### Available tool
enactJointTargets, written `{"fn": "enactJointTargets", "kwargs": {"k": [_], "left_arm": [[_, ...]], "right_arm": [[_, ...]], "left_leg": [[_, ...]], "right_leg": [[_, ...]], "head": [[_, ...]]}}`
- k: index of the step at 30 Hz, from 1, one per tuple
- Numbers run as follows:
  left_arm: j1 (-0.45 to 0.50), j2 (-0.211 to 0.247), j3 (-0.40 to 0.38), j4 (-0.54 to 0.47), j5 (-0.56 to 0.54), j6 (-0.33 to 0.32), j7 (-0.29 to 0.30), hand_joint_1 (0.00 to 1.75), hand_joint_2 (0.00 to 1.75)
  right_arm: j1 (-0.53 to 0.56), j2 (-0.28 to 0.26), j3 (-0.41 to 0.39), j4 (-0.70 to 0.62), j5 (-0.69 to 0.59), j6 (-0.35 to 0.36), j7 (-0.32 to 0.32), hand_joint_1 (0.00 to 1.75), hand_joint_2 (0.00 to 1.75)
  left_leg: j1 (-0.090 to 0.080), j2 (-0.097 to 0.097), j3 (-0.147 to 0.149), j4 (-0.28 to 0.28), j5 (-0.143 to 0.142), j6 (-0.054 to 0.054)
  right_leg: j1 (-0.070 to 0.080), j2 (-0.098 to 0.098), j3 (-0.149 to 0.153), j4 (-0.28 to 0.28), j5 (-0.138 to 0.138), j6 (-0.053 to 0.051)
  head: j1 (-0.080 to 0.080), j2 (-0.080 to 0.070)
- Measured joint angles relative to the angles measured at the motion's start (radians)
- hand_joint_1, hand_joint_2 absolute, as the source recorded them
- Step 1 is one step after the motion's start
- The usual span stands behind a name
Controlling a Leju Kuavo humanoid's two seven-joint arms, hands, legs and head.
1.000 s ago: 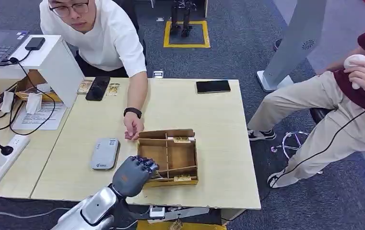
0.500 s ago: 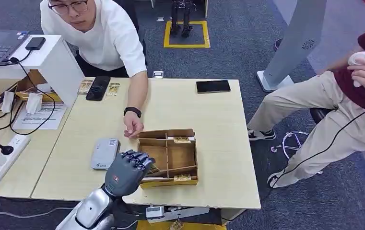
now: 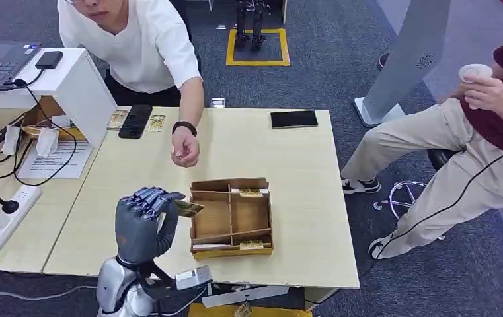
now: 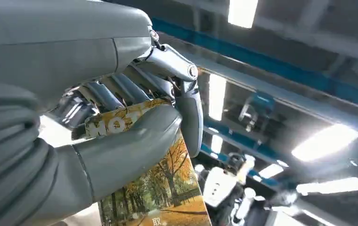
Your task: Pass the card to the sensor for recognition and then transmit it.
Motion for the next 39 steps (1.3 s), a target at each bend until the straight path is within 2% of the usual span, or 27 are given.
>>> {"fn": "enactJointTargets", "kwargs": {"k": [3, 5, 11, 18, 23, 25, 30, 39], "left_arm": [[-0.004, -0.030, 0.027, 0.003, 0.043, 0.000, 0.005, 1.75, 1.75], [-0.015, -0.032, 0.037, 0.023, 0.070, 0.000, 0.045, 1.75, 1.75], [-0.125, -0.022, 0.020, 0.129, 0.178, 0.000, 0.289, 1.75, 1.75], [-0.235, 0.005, -0.003, 0.233, 0.136, 0.000, 0.408, 1.75, 1.75], [-0.318, 0.029, -0.016, 0.336, 0.084, 0.000, 0.549, 1.75, 1.75], [-0.352, 0.040, -0.018, 0.380, 0.074, 0.000, 0.588, 1.75, 1.75], [-0.405, 0.057, -0.019, 0.464, 0.063, 0.002, 0.640, 1.75, 1.75], [-0.437, 0.078, -0.019, 0.540, 0.079, 0.003, 0.647, 1.75, 1.75]], "right_arm": [[0.000, 0.002, 0.000, 0.000, -0.004, 0.000, 0.002, 0.00, 1.75], [0.000, 0.004, 0.000, 0.000, -0.005, 0.000, 0.002, 0.00, 1.75], [-0.006, 0.008, 0.002, 0.000, -0.002, -0.001, 0.005, 0.00, 1.75], [-0.014, 0.008, 0.006, 0.002, 0.006, -0.002, 0.005, 0.00, 1.75], [-0.018, 0.008, 0.017, 0.008, 0.013, -0.007, 0.011, 0.00, 1.75], [-0.021, 0.008, 0.022, 0.011, 0.014, -0.013, 0.017, 0.00, 1.75], [-0.024, 0.005, 0.031, 0.018, 0.019, -0.019, 0.021, 0.00, 1.75], [-0.023, 0.002, 0.035, 0.021, 0.023, -0.020, 0.026, 0.00, 1.75]], "left_leg": [[0.000, 0.000, 0.000, 0.000, 0.000, 0.000], [0.000, 0.000, 0.000, 0.000, 0.000, 0.000], [0.000, 0.000, 0.000, 0.000, 0.001, 0.000], [0.000, 0.000, 0.000, 0.000, 0.001, 0.001], [0.000, 0.000, 0.000, 0.000, 0.001, 0.001], [0.000, 0.001, 0.000, 0.000, 0.001, 0.000], [0.000, 0.001, 0.000, 0.000, 0.001, 0.000], [0.000, 0.001, -0.001, 0.000, 0.001, 0.000]], "right_leg": [[0.000, 0.000, 0.000, 0.000, 0.000, 0.000], [0.000, 0.000, 0.000, 0.000, 0.000, 0.000], [0.000, 0.000, 0.000, 0.000, 0.000, 0.000], [0.000, 0.001, 0.000, 0.000, 0.001, 0.000], [0.000, 0.001, -0.001, 0.000, 0.001, 0.000], [0.000, 0.001, -0.001, 0.000, 0.001, 0.000], [0.000, 0.001, -0.001, 0.000, 0.001, 0.000], [0.000, 0.001, -0.001, 0.000, 0.001, 0.000]], "head": [[0.001, 0.000], [0.000, 0.000], [0.000, 0.000], [0.000, 0.000], [0.000, 0.000], [0.000, 0.000], [0.000, 0.000], [0.000, 0.000]]}}
